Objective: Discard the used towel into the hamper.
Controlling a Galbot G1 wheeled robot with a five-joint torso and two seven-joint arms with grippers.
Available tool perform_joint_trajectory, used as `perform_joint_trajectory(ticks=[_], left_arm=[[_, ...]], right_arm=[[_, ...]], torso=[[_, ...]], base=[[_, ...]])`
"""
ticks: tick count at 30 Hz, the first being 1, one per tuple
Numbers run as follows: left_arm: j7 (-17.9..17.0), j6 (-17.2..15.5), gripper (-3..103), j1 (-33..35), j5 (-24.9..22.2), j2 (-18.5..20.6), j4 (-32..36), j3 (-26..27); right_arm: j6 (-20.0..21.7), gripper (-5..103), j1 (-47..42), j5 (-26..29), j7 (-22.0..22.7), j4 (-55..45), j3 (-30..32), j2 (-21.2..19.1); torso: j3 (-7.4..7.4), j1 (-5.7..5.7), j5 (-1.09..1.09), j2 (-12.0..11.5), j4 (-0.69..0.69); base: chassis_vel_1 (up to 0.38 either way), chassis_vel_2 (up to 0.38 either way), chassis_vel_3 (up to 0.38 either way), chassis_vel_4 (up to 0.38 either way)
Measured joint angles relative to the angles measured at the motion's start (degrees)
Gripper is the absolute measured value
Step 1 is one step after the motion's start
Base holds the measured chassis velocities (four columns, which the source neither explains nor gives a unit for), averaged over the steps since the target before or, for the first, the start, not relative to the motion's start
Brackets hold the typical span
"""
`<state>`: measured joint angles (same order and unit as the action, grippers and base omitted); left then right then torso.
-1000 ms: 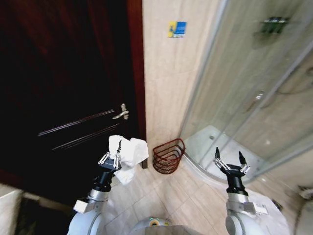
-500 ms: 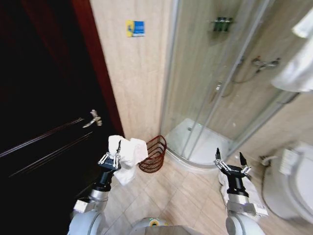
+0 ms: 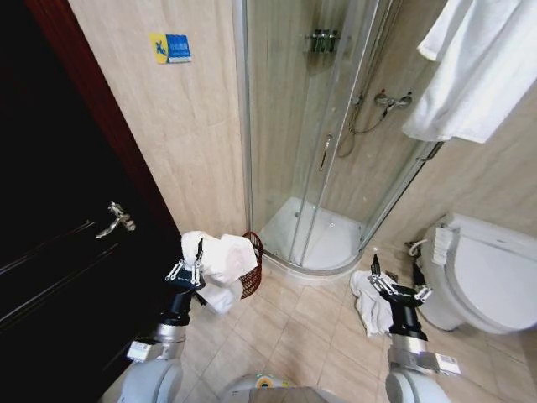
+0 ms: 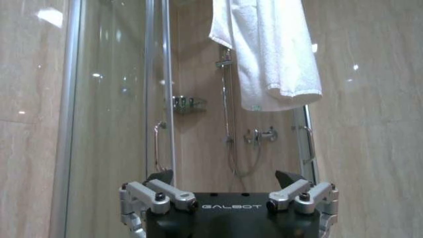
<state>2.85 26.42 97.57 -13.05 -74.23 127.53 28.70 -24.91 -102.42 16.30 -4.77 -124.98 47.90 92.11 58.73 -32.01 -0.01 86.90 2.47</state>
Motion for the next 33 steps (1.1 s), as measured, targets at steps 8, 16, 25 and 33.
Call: perform_joint_trajectory(ticks=[8,16,25,33], left_arm=[[0.2,0.2,7,0.0,1.0,-0.1,-0.3,-0.1],[0.0,0.2,7,0.0,1.4,-0.1,-0.6,-0.1],[0.1,0.2,7,-0.1,1.2,0.1,-1.3,-0.4],[1.1,-1.6,7,-2.4,-3.6,2.6,-5.7,-3.4]], right_arm=[[-0.8,100,-0.2,0.5,-0.2,0.6,0.1,0.0],[-1.2,100,-0.4,0.6,0.0,0.9,0.0,0.0],[-1.6,100,-0.2,0.5,0.7,0.8,-0.3,-0.3],[-2.5,100,-0.3,-1.5,0.6,1.1,-0.8,-0.1]], torso=[[-0.01,0.02,0.01,0.0,0.0],[0.0,0.0,0.01,0.0,-0.01],[0.01,-0.03,0.01,0.0,-0.01],[0.0,0.01,0.0,0.0,-0.01]], base=[[-0.015,0.013,0.012,-0.012],[-0.15,0.143,0.135,-0.157],[-0.181,0.184,0.177,-0.185],[-0.059,0.057,0.039,-0.03]])
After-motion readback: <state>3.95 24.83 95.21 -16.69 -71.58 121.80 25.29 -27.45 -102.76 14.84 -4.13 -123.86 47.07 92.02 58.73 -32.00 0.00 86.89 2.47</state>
